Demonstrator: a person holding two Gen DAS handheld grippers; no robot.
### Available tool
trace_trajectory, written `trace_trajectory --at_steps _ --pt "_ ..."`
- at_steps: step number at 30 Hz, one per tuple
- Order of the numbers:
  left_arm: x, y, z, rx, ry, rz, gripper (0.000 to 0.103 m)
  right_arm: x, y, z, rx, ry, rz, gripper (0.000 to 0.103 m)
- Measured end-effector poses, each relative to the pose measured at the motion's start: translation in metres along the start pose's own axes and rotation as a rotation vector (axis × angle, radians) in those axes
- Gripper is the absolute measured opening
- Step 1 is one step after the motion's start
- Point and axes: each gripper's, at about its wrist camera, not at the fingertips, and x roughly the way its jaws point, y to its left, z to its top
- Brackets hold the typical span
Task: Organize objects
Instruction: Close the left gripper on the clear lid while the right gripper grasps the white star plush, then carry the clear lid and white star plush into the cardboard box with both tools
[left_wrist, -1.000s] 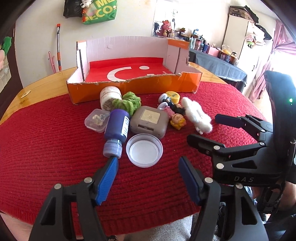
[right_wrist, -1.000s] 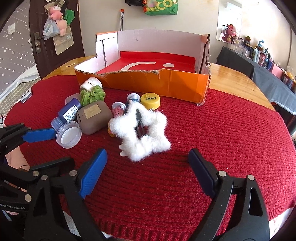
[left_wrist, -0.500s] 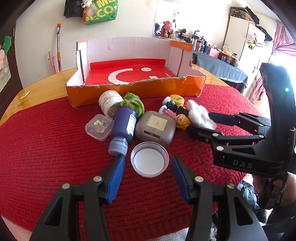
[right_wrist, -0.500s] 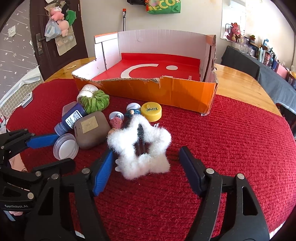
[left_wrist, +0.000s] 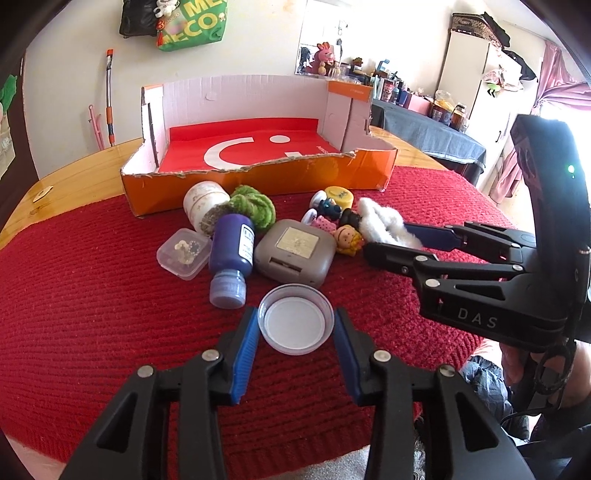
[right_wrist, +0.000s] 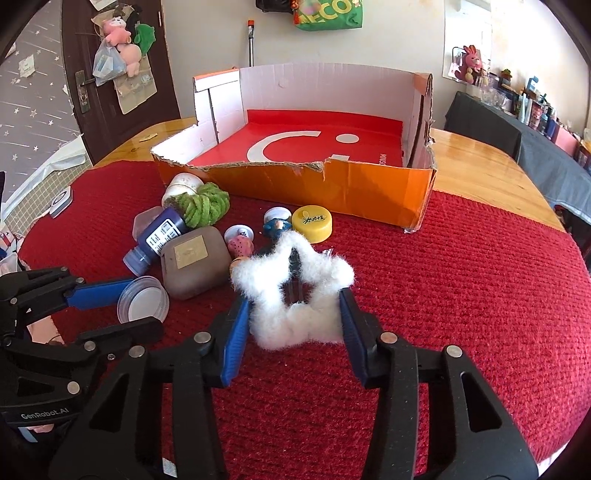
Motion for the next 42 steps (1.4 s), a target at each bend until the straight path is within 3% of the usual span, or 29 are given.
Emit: trace_trajectory --at_steps 22,33,42 --pt "-0.017 0.002 0.022 0.015 -0.066 0.002 0.042 -0.017 0.010 0.009 -0.003 -0.040 0.027 0.044" --pt "-0.024 0.012 0.062 0.030 -0.135 0.032 0.042 -0.021 0.009 0.025 -0.004 -0.057 0.040 0.044" --pt "-0.013 0.019 0.085 0.026 -0.134 0.045 0.042 -0.023 0.007 0.046 -0.011 -0.077 0.037 0.044"
